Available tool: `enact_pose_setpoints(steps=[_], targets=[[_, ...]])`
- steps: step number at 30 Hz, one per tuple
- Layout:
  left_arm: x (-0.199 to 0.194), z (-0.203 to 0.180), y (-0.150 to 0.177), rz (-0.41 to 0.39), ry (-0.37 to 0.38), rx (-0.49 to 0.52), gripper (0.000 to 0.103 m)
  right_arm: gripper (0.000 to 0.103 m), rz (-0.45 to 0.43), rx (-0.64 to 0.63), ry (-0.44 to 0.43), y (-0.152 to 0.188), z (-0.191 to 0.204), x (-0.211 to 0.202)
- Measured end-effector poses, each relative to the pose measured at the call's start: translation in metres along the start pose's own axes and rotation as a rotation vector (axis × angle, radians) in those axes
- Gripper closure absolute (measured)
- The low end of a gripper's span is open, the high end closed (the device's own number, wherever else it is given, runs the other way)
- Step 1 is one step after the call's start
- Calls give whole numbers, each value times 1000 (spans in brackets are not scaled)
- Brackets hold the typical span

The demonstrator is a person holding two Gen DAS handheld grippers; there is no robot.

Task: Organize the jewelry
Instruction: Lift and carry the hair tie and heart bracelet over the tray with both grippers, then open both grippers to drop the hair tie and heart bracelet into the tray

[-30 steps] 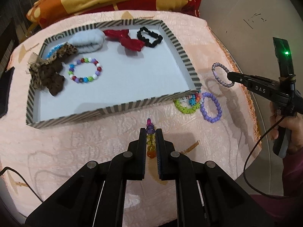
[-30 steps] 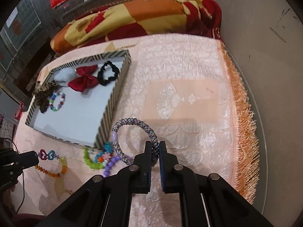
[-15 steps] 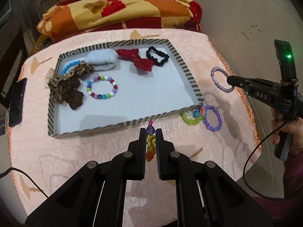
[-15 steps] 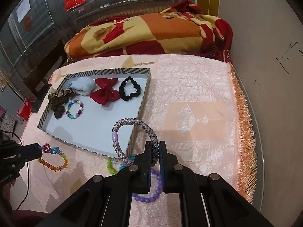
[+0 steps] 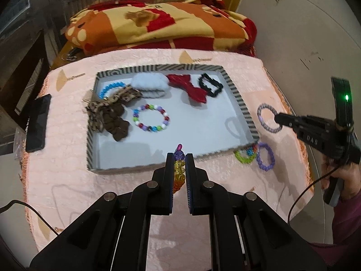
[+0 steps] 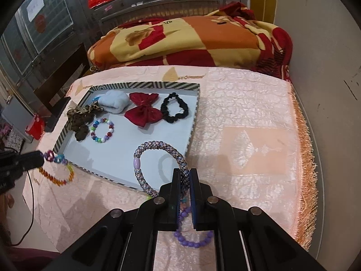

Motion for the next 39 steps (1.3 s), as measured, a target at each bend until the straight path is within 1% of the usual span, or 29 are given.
enact_pose_setpoints(steps=[3,7,11,14,18,21,24,28,31,36,37,38,39], targets=[[-1,6,-11,-12,-4,-15,95,97,2,-7,-15,-5,6,5],[5,9,-27,-9,9,-37,95,97,12,-25,-32,-14,17,16],[19,8,-39,19,46,-66,95,97,19,-46,-52,-24,28,28],[35,10,-44,38,54,-78,95,97,26,-58,-64,-32,35,38],[69,31,-40,96,-6,-122,95,97,44,-73,-83,-40,44,55],[85,51,-33,126,-48,-156,95,97,66,-84,-84,-44,46,66],[91,63,-30,133,-72,-173,95,97,77,-69,-91,-46,39,69],[97,72,-31,128,-90,-183,95,97,102,-51,-73,-46,20,73],[103,78,-32,137,-110,-196,95,97,105,-9,-93,-45,9,76],[110,81,-30,143,-147,-191,95,97,113,27,-89,-41,3,81],[111,80,-30,145,-150,-190,94,96,116,39,-97,-40,3,82],[111,80,-29,144,-156,-186,90,95,116,47,-104,-38,3,83],[111,79,-28,142,-164,-181,81,91,115,53,-109,-38,3,83]])
Point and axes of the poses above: each gripper's, at about its wrist camera, not at the fingertips, and x roughly the way its jaws point, z to its left, y to its underside, the point moved 2 cm from there along x, roughly the way its jaws point, and after that the axes turned 14 degrees about -x, right-handed, at the moved point
